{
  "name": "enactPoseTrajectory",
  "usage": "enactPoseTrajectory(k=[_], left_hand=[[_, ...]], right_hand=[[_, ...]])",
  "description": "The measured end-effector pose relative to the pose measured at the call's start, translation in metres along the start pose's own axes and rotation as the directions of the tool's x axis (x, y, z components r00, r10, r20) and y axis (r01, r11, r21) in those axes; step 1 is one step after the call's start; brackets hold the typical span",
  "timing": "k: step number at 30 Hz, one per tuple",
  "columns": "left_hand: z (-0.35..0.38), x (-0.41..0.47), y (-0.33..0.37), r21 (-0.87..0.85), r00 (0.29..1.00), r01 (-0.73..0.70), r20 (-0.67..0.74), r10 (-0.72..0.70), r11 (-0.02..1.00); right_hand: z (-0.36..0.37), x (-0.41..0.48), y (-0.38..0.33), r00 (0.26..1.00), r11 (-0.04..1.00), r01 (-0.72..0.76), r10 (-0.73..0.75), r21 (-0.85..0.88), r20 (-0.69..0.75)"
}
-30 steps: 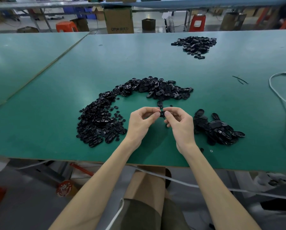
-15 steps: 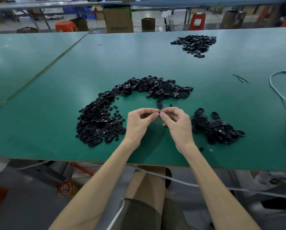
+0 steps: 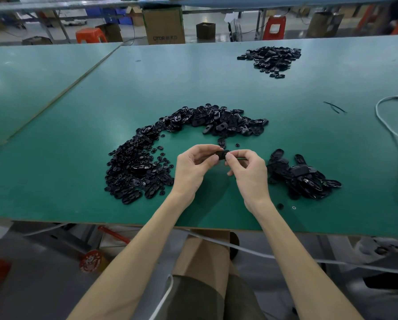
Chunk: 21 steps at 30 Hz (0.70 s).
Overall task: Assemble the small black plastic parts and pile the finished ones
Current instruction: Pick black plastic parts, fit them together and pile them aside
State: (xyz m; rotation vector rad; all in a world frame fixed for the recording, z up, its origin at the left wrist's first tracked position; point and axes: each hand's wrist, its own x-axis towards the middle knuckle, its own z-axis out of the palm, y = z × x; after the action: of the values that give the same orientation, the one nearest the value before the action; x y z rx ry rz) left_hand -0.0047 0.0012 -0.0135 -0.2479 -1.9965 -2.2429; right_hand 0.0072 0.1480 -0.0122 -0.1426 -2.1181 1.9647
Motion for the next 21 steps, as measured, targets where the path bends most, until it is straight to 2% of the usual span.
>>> enactPoseTrajectory(k=[10, 21], left_hand=[[-0.0004, 0.0005, 0.0014, -0.029, 1.0, 0.005, 0.005, -0.005, 1.0], [-0.0004, -0.0003, 0.0033, -0.076, 0.999, 0.035, -0.001, -0.035, 0.996]], right_hand=[[0.001, 0.0001, 0.001, 0.999, 0.999, 0.029, -0.029, 0.017, 0.017], [-0.0016, -0.001, -0.0022, 0.999, 0.987, 0.027, -0.032, 0.156, 0.027]])
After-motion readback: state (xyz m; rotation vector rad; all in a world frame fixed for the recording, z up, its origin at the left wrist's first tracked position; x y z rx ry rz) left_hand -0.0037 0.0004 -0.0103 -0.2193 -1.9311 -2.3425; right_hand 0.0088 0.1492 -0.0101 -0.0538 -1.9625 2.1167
